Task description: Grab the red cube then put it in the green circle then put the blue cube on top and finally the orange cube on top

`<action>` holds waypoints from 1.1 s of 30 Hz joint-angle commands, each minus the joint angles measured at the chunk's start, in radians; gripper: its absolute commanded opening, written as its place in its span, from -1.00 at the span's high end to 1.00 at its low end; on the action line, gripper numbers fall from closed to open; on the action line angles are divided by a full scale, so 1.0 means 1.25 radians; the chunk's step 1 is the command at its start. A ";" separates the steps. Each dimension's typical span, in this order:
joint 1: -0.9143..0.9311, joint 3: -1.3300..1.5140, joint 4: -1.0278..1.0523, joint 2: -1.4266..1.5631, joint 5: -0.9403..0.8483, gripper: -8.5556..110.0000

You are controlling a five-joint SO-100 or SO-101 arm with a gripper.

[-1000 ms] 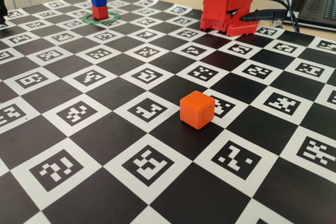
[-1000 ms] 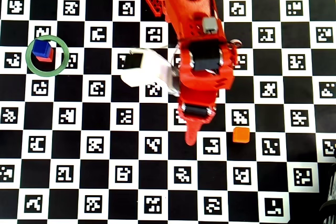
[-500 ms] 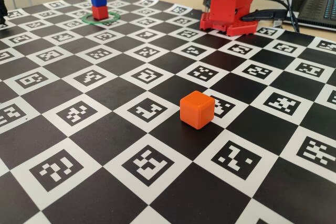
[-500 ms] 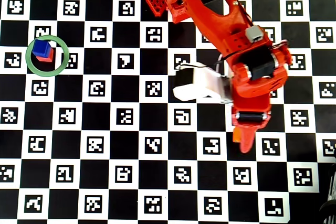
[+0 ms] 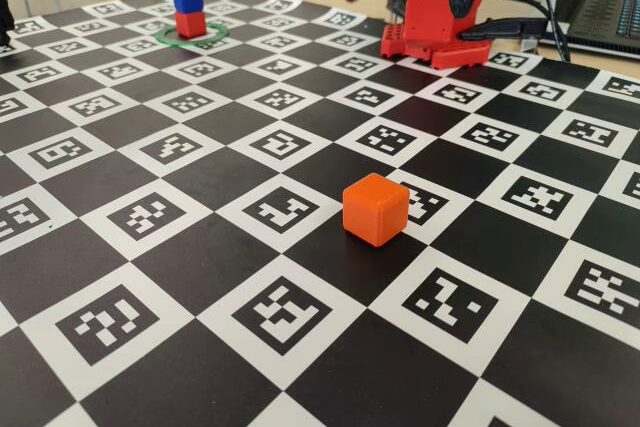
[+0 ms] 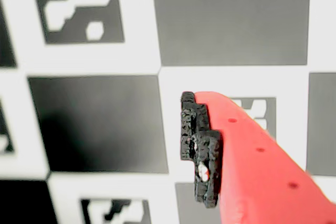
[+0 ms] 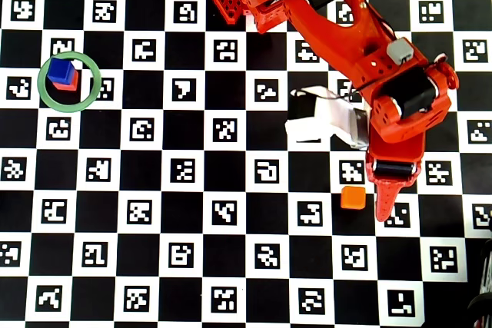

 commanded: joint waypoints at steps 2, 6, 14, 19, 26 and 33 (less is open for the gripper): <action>0.002 -0.022 -0.009 -0.002 -0.023 0.06; 0.016 -0.033 -0.007 -0.036 -0.038 0.06; 0.033 -0.072 -0.013 -0.088 -0.055 0.06; 0.025 -0.075 -0.037 -0.091 -0.059 0.06; 0.007 -0.061 -0.063 -0.101 -0.050 0.06; 0.011 -0.054 -0.081 -0.101 -0.056 0.05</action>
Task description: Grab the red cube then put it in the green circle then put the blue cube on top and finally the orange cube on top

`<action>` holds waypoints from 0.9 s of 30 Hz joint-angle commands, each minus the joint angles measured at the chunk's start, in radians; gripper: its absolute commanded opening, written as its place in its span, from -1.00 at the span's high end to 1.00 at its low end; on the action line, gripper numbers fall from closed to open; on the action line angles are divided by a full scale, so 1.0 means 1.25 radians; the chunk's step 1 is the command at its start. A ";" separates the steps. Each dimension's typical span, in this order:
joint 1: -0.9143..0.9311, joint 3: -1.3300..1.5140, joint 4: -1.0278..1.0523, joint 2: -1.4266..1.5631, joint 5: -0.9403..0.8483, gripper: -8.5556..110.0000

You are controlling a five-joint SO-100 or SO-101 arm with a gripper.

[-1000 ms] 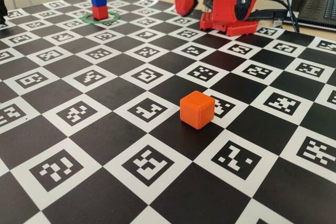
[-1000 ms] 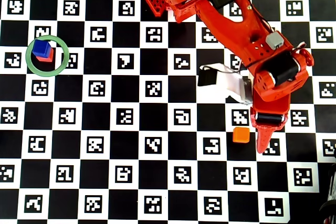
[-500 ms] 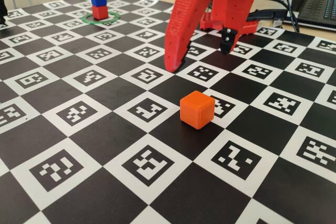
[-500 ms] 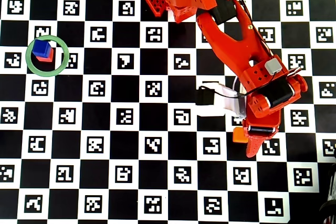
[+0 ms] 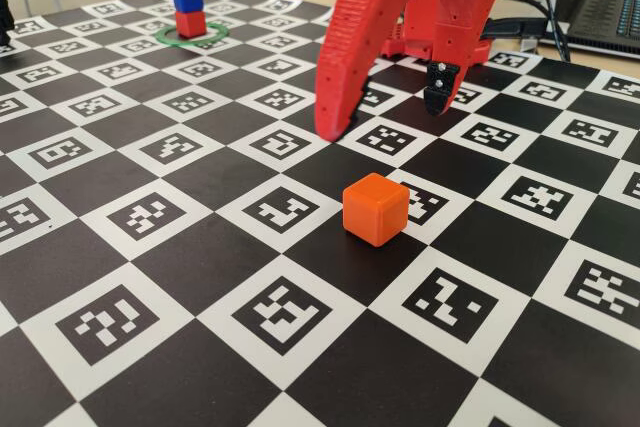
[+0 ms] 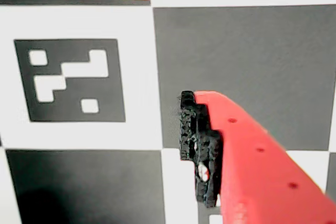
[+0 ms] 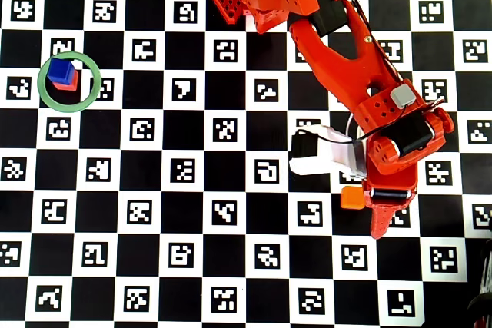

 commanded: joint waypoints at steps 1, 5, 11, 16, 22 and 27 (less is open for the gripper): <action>-0.004 -0.034 -0.011 0.023 -0.005 0.05; -0.002 -0.011 -0.025 0.017 -0.005 0.05; 0.002 -0.007 -0.026 -0.016 -0.002 0.05; 0.009 -0.009 -0.039 -0.060 0.005 0.04; 0.022 0.005 -0.063 -0.085 -0.001 0.04; 0.033 0.032 -0.080 -0.091 -0.011 0.05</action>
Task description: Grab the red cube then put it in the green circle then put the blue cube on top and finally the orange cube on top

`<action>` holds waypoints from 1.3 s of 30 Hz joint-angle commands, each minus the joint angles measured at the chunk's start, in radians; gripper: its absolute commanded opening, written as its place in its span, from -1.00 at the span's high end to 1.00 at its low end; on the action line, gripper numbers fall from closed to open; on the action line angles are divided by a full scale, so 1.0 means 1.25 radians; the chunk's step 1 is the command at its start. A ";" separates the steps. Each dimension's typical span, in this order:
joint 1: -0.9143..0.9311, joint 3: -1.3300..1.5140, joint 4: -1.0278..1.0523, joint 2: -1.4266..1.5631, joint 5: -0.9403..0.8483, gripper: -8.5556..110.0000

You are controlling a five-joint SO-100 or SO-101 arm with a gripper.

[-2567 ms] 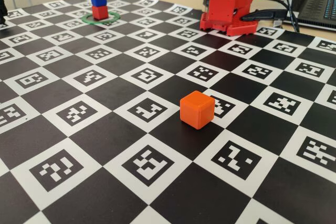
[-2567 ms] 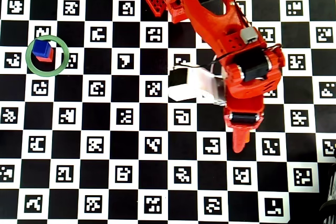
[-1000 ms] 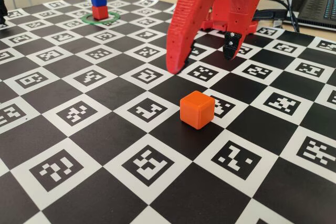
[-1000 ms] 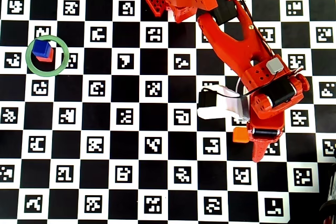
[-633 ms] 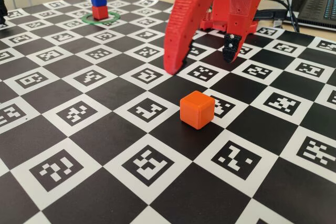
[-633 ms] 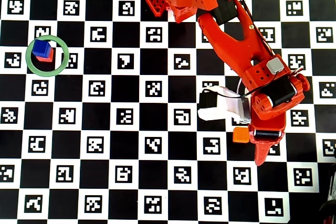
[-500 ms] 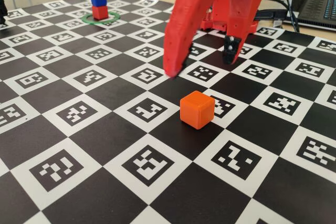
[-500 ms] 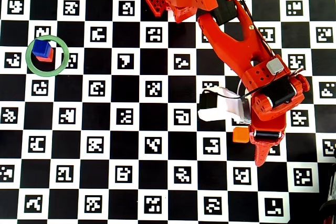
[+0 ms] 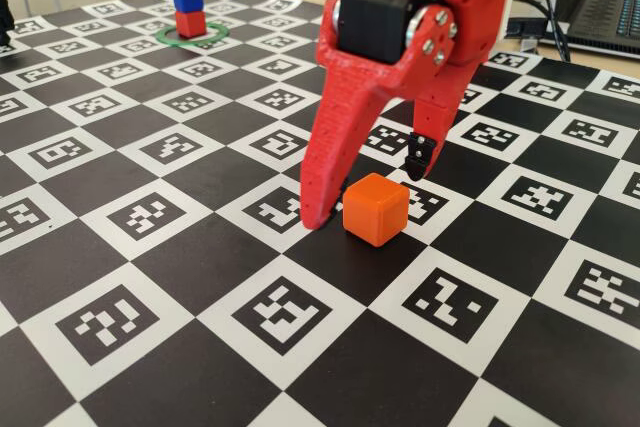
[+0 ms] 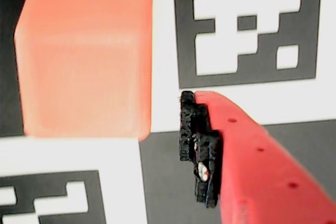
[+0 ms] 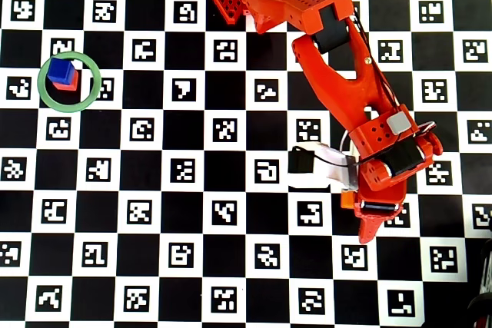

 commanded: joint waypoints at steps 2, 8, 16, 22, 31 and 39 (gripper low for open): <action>0.013 0.002 -0.015 0.028 -0.011 0.05; 0.015 0.017 -0.023 0.028 -0.010 0.05; 0.010 0.038 -0.048 0.025 -0.007 0.06; 0.011 0.047 -0.058 0.025 -0.016 0.06; 0.012 0.072 -0.079 0.025 -0.029 0.08; 0.012 0.077 -0.080 0.026 -0.029 0.08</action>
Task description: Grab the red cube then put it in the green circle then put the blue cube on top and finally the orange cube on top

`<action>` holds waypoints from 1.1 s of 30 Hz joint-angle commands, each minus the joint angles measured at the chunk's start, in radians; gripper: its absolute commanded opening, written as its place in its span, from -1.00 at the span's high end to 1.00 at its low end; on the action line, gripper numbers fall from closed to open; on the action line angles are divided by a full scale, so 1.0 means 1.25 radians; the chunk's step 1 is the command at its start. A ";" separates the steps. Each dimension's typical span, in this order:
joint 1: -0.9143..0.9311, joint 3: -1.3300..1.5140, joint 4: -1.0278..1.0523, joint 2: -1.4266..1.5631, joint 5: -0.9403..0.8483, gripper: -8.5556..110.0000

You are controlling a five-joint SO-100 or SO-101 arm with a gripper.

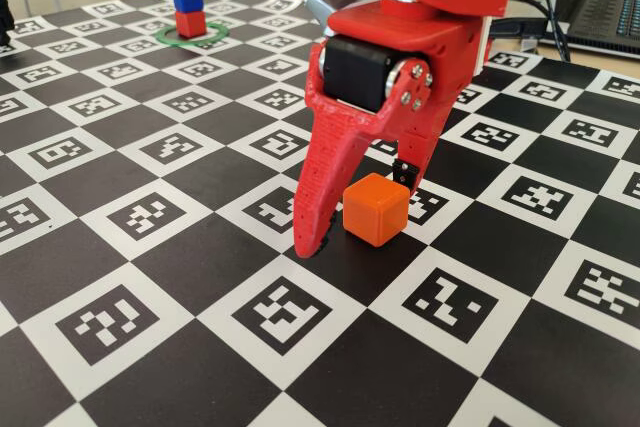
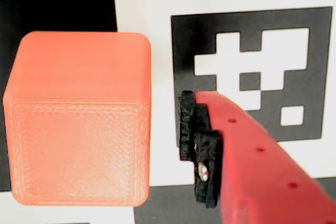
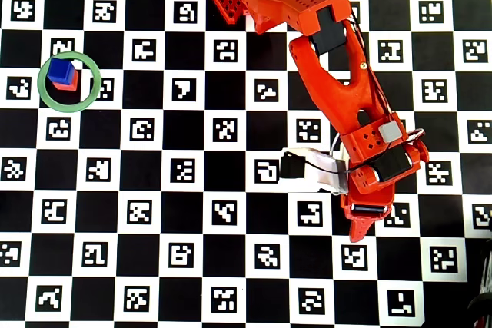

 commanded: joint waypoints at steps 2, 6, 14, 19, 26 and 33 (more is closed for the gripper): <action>0.004 -0.006 -0.002 0.026 0.000 0.08; 0.005 -0.005 -0.004 0.026 0.000 0.08; 0.005 -0.005 -0.004 0.025 0.000 0.08; 0.005 -0.005 -0.005 0.025 0.000 0.08; 0.005 -0.005 -0.006 0.023 0.001 0.10; 0.001 -0.007 -0.010 0.023 0.000 0.11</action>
